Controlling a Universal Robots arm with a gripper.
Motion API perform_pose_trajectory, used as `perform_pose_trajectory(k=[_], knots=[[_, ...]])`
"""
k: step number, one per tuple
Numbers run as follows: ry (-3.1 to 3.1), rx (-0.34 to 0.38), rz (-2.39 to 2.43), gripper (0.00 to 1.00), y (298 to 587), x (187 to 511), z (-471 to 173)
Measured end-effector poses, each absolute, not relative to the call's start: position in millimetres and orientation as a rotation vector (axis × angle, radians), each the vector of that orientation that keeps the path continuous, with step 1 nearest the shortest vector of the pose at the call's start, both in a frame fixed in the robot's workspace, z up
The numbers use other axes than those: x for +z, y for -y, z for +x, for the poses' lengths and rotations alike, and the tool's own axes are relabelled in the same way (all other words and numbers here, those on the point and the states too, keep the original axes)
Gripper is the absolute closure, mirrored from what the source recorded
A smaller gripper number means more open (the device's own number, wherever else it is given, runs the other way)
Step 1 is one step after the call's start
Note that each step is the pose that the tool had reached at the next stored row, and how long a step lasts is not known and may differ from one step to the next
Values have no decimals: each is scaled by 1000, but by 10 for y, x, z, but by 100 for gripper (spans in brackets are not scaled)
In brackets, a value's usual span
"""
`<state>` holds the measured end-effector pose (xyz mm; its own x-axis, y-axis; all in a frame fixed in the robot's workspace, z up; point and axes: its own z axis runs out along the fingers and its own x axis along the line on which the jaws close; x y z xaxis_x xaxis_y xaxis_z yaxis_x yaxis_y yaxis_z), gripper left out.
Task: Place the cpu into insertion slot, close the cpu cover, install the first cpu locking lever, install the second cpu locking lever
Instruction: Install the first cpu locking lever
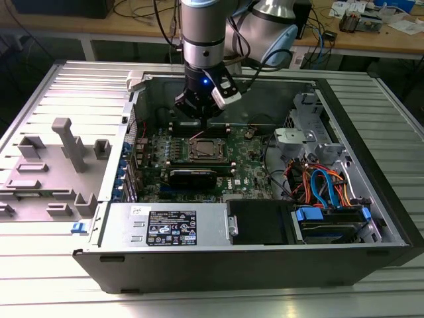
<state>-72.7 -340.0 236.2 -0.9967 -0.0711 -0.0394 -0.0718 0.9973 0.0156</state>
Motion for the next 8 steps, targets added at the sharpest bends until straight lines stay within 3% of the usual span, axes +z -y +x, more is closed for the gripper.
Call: perform_pose_trajectory(k=[8], knots=[[-3101, 26, -111, 89, 3396, 2352, -726]])
